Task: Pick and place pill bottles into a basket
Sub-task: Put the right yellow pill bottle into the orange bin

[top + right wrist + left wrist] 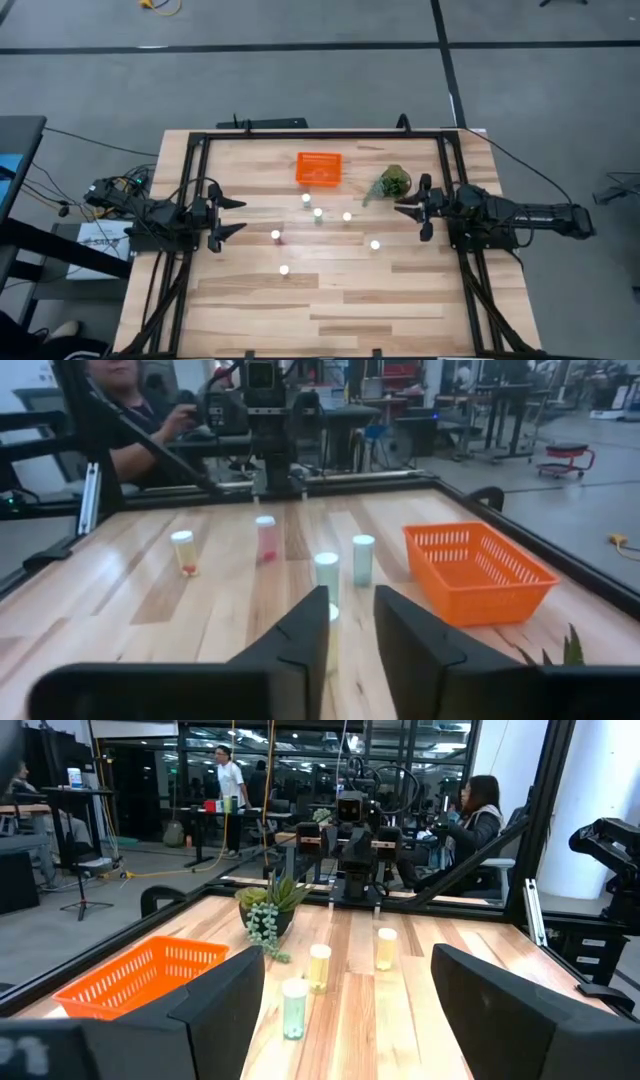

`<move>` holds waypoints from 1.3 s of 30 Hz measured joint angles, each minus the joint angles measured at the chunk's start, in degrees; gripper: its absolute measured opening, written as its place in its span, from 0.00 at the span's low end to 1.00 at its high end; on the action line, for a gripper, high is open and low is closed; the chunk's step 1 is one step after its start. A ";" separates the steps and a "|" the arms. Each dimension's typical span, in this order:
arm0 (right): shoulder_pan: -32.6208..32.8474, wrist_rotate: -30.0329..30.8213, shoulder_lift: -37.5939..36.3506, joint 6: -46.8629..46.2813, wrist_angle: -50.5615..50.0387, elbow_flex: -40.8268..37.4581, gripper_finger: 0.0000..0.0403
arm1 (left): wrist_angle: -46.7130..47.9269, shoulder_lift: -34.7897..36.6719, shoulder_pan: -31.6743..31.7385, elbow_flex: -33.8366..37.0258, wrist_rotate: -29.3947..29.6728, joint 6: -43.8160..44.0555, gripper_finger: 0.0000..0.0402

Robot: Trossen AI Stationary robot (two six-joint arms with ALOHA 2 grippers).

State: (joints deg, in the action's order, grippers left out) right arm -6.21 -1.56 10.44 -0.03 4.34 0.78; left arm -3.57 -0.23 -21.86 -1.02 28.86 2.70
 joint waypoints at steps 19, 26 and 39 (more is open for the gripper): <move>-0.13 3.15 1.33 -5.55 3.44 1.79 0.50 | 0.00 0.00 0.00 0.01 0.02 0.00 0.69; 6.30 8.20 13.15 -2.46 -0.71 9.82 0.49 | 0.00 -0.02 0.00 0.00 0.01 -0.02 0.69; 13.89 9.33 38.14 -1.03 -23.95 33.29 0.48 | 0.01 0.00 0.01 0.00 0.00 -0.02 0.69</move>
State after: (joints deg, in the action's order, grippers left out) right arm 7.67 7.77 48.58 -1.06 -19.61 34.07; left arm -3.55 -0.23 -21.85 -1.02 28.86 2.68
